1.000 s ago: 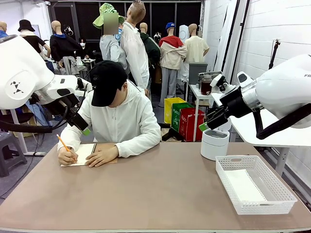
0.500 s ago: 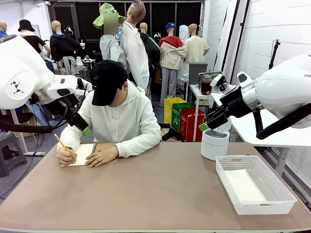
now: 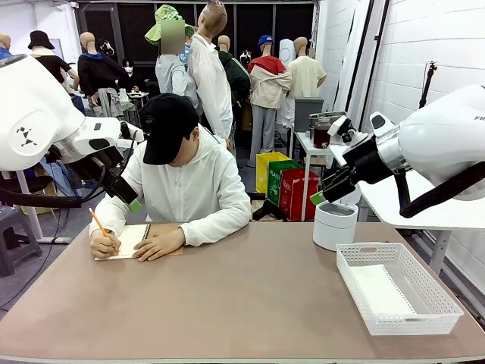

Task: Sort the paper based on its condition.
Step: If a person hands you a paper, place it in the Organizing basket , and if it's crumpled, put it in the Trash can.

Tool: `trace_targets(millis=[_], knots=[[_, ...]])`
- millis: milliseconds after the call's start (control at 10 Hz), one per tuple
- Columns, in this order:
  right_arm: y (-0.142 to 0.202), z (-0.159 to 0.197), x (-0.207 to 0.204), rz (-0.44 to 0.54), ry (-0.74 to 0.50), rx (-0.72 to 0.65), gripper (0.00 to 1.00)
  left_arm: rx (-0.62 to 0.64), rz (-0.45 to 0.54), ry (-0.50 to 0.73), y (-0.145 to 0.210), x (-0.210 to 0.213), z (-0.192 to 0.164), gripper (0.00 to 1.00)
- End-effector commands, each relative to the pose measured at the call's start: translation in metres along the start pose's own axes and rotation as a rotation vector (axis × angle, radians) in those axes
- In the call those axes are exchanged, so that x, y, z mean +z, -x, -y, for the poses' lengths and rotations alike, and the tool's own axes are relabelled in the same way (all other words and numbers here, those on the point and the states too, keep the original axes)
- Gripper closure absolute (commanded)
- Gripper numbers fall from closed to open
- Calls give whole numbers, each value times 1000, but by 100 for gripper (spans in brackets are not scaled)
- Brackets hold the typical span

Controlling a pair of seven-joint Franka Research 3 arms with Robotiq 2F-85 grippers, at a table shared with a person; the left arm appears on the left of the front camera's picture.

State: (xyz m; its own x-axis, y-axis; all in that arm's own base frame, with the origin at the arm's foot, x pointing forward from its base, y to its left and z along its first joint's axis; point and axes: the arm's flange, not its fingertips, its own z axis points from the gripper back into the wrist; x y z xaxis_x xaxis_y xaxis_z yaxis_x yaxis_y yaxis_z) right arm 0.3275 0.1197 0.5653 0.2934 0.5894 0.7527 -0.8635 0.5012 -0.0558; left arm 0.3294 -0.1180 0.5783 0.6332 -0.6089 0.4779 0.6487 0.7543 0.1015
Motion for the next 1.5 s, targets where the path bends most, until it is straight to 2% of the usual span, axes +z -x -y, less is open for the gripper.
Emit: trace_targets(millis=[0, 1400], knots=[[0, 0, 0, 6, -13, 0, 0, -6, 6, 18, 0, 1, 0, 0], [0, 0, 0, 6, -13, 0, 0, -6, 6, 18, 0, 1, 0, 0]])
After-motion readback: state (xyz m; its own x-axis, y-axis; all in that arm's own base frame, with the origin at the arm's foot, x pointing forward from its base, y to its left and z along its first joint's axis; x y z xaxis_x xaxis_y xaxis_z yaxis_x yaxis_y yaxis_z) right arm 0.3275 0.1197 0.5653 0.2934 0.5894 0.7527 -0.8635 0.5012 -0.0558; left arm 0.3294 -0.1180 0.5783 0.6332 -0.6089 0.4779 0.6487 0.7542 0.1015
